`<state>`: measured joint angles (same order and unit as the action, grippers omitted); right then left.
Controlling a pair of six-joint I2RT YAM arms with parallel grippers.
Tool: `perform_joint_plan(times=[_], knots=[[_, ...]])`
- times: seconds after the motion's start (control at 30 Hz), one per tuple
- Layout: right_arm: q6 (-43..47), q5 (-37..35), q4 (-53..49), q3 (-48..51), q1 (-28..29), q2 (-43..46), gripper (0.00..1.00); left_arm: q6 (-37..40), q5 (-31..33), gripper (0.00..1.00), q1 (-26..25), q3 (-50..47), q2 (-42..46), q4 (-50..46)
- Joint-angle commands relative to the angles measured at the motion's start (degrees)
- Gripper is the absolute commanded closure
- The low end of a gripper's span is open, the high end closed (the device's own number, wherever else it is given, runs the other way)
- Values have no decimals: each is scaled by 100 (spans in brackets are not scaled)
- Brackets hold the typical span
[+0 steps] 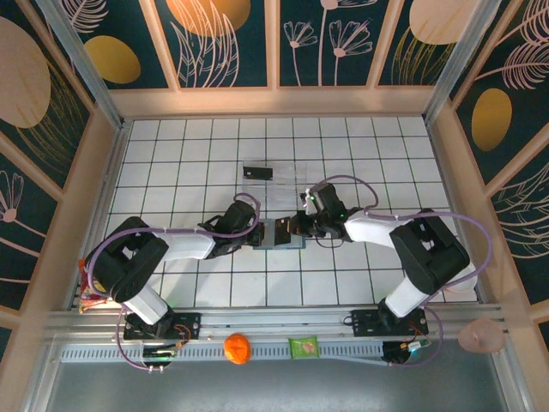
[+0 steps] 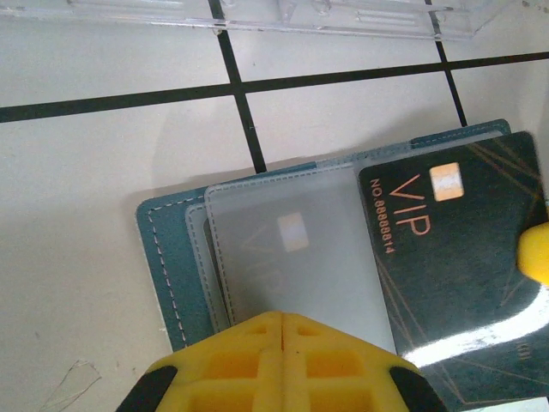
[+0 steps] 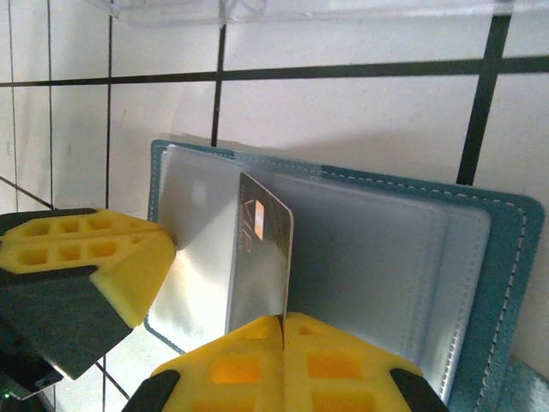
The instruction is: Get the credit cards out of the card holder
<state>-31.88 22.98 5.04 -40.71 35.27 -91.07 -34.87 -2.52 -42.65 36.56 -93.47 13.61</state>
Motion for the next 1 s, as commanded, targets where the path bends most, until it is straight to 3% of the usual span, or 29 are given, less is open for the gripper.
perform_joint_plan(times=[0.0,0.2,0.33,0.6,0.7,0.97], knots=[[514,-183,-433,-62,-53,353,100,122,-68,100,39,-68,-68,-315],[1413,-285,-948,-439,-49,745,100,156,-197,100,46,129,56,-356],[1824,-373,-1126,-711,-47,927,100,163,-273,66,41,253,446,-376],[2901,-1089,-1517,-1643,144,758,100,-55,-535,24,291,182,1803,-727],[3476,-1245,-1743,-2160,224,499,100,-193,-772,2,654,-65,2395,-908],[5393,-1473,-2962,-4019,323,-708,100,-164,-748,1,1291,-314,3579,-1920]])
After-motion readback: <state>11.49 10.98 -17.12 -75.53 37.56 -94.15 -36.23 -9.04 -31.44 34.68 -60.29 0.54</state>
